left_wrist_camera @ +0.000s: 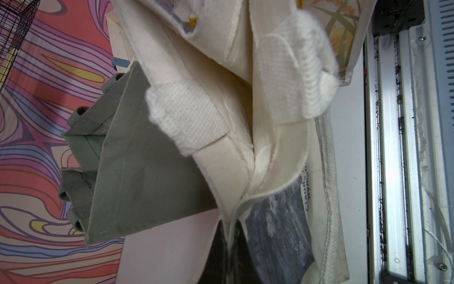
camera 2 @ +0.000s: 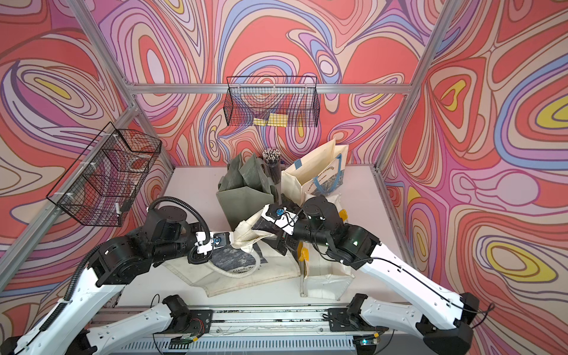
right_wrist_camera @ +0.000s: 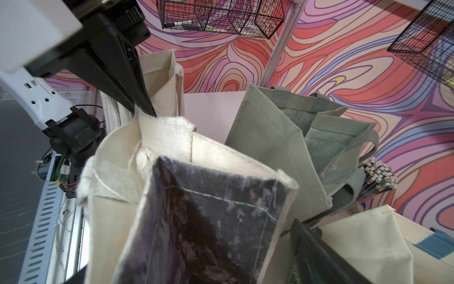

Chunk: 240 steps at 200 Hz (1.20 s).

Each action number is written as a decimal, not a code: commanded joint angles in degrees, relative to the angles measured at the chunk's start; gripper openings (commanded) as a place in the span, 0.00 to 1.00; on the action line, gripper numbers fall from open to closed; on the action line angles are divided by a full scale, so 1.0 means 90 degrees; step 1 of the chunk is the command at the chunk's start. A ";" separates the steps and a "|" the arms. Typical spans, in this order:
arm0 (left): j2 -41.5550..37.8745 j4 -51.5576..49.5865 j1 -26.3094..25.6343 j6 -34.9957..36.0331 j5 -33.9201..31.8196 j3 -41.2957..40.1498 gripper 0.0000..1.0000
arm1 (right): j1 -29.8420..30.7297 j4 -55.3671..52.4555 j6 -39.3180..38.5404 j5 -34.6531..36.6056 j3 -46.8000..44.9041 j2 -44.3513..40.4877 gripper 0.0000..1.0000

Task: Put away the canvas bag
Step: Press the canvas bag at the center of the board.

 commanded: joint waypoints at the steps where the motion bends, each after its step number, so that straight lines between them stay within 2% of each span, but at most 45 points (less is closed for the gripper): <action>1: -0.0010 0.0410 -0.0014 0.0248 0.0367 -0.0022 0.00 | -0.0123 -0.0041 0.0116 -0.0642 0.0181 0.0171 0.98; 49: 0.0246 0.0372 0.0010 0.0545 0.0366 0.0234 0.00 | -0.0573 0.0089 0.0424 -0.1217 0.0119 0.0138 0.97; 70: 0.0263 0.0446 0.0105 0.0600 0.0325 0.0237 0.00 | -0.0715 0.0150 0.0544 -0.1373 -0.0006 0.0010 0.83; 95: 0.0274 0.0529 0.0363 0.0598 0.0616 0.0269 0.00 | -0.0769 0.0287 0.0638 -0.1411 -0.0306 -0.0110 0.64; 143: 0.0523 0.0309 0.0435 0.0627 0.0699 0.0491 0.00 | -0.0793 0.0508 0.0631 -0.1594 -0.0383 0.0100 0.41; 165: 0.0610 0.0218 0.0434 0.0185 0.0655 0.0634 0.00 | -0.0797 0.0623 0.0634 -0.1541 -0.0359 0.0153 0.20; 191: 0.0812 -0.0110 0.0435 -0.0746 0.0585 0.0962 0.22 | -0.0788 0.0773 0.0721 -0.1409 -0.0407 0.0123 0.00; 213: 0.0863 -0.0417 0.0435 -0.1100 0.0738 0.1181 0.34 | -0.0794 0.0830 0.0856 -0.1207 -0.0387 0.0126 0.00; 240: 0.0677 -0.0064 0.0435 -0.1970 0.0899 0.1226 0.52 | -0.0792 0.0776 0.1011 -0.1072 -0.0307 0.0208 0.00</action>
